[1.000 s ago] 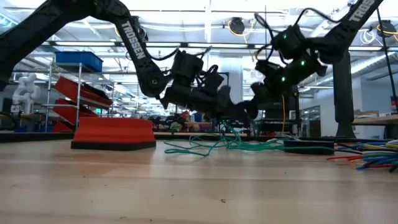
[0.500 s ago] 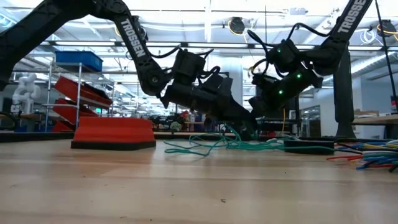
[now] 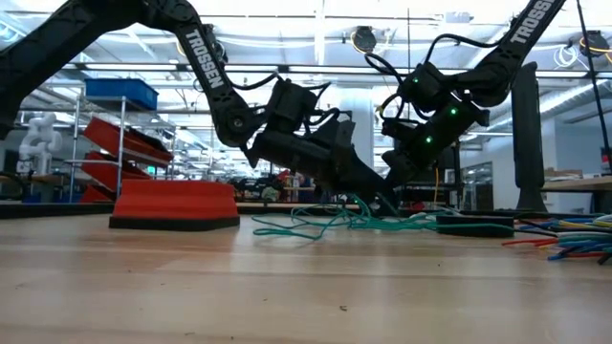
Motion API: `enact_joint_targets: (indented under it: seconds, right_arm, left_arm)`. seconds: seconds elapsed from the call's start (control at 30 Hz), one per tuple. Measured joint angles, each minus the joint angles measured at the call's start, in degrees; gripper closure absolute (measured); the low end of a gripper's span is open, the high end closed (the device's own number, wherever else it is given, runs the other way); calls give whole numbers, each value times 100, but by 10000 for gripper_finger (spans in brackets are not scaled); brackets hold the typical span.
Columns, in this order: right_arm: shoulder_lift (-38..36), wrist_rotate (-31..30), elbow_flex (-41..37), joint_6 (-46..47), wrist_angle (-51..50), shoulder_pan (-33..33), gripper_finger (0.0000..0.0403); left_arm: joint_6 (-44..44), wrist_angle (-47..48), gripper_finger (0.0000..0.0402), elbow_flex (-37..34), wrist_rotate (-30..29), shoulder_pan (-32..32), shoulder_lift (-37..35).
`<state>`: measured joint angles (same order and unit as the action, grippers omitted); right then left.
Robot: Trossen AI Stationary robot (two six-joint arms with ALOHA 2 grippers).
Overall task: Coiling cords
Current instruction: Coil the green wire cable on the spool
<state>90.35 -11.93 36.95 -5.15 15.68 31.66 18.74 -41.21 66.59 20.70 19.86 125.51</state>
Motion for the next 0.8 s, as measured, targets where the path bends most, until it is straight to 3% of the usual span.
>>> enact_joint_targets:
  seconds: [0.5, 0.8]
  right_arm:
    - [-2, 66, 0, -150, 8, 138, 403]
    - [-2, 13, 0, -179, 505, 138, 403]
  left_arm:
    - [-133, 51, 302, 0, 19, 0, 0]
    - [-311, 167, 302, 0, 234, 0, 0]
